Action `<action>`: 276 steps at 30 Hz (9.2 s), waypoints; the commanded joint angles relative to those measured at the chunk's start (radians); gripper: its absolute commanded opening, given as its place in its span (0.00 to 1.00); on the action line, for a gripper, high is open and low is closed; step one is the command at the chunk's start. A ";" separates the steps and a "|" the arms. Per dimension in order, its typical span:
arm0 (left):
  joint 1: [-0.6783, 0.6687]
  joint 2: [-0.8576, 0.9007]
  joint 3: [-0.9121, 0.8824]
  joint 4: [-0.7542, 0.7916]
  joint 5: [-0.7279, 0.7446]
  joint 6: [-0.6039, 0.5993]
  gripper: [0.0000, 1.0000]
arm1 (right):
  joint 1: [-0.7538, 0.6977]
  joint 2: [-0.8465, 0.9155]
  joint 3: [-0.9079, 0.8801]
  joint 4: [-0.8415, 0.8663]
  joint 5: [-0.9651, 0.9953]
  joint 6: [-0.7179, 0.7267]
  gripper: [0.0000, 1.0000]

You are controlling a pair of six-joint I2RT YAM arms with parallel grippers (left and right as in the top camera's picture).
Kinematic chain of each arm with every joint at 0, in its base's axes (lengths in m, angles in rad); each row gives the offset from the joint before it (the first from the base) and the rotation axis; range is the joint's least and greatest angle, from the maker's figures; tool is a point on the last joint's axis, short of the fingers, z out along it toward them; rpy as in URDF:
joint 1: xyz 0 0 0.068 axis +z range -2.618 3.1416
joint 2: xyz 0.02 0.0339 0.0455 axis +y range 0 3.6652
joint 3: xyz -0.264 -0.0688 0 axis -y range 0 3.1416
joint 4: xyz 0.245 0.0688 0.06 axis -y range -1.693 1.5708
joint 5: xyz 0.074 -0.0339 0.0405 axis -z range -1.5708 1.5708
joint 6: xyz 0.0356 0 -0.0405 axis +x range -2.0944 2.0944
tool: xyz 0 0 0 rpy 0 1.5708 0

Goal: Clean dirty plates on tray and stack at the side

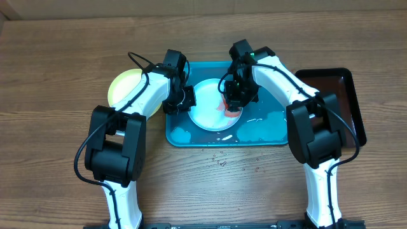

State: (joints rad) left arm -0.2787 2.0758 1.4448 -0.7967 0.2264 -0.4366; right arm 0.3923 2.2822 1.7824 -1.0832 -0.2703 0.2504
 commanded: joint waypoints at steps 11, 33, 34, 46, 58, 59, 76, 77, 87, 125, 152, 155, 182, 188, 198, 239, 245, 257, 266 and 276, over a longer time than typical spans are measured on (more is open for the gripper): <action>0.005 0.023 0.018 -0.009 0.038 0.048 0.04 | 0.126 0.019 -0.064 0.185 -0.230 0.064 0.04; 0.005 0.023 0.018 -0.014 0.037 0.048 0.04 | 0.010 0.017 0.056 -0.053 0.224 0.068 0.04; 0.005 0.023 0.018 -0.014 0.037 0.048 0.04 | 0.014 0.017 0.056 -0.032 0.233 0.068 0.04; 0.005 0.023 0.018 -0.015 0.037 0.053 0.04 | 0.092 0.018 0.050 0.212 -0.065 0.032 0.04; 0.005 0.023 0.018 -0.015 0.037 0.053 0.04 | 0.127 0.018 0.050 -0.009 -0.148 0.090 0.04; 0.005 0.023 0.018 -0.015 0.037 0.053 0.04 | 0.122 0.018 0.050 -0.038 -0.110 0.090 0.04; 0.005 0.023 0.018 -0.020 0.037 0.053 0.04 | 0.051 0.018 0.050 0.017 0.374 0.033 0.04; 0.005 0.023 0.018 -0.022 0.037 0.053 0.04 | 0.052 0.018 0.050 0.039 0.374 0.034 0.04; 0.005 0.023 0.018 -0.030 0.037 0.056 0.04 | 0.062 0.018 0.050 0.214 0.134 0.033 0.04; 0.005 0.023 0.018 -0.033 0.037 0.056 0.04 | -0.064 0.018 0.050 -0.084 0.022 0.020 0.04; 0.004 0.023 0.018 0.006 0.033 0.056 0.10 | -0.023 -0.028 0.146 -0.002 -0.153 0.023 0.04; 0.002 0.026 0.015 0.041 0.032 0.093 0.20 | -0.066 -0.076 0.177 -0.029 -0.131 0.010 0.04; -0.002 -0.103 0.086 -0.004 -0.204 0.185 0.04 | -0.212 -0.148 0.183 -0.163 -0.063 -0.016 0.04; -0.029 -0.238 0.128 -0.074 -0.420 0.192 0.04 | -0.211 -0.148 0.183 -0.161 -0.063 -0.016 0.04; -0.180 -0.305 0.128 -0.106 -0.800 0.189 0.04 | -0.211 -0.148 0.183 -0.162 -0.063 -0.016 0.04; -0.494 -0.304 0.128 -0.082 -1.682 0.093 0.04 | -0.211 -0.148 0.182 -0.179 -0.063 -0.016 0.04; -0.494 -0.304 0.128 -0.082 -1.670 0.092 0.04 | -0.211 -0.148 0.182 -0.179 -0.063 -0.016 0.04; -0.411 -0.304 0.128 -0.121 -1.097 0.092 0.04 | -0.211 -0.148 0.182 -0.176 -0.063 -0.016 0.04; 0.040 -0.304 0.128 -0.190 -0.377 0.148 0.04 | -0.211 -0.148 0.182 -0.179 -0.063 -0.016 0.04; 0.435 -0.298 0.106 -0.185 -0.128 0.190 0.04 | -0.211 -0.148 0.182 -0.178 -0.063 -0.016 0.04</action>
State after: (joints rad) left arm 0.0788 1.7786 1.5635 -0.9810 -0.0383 -0.2764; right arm 0.1791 2.1666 1.9438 -1.2659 -0.3328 0.2386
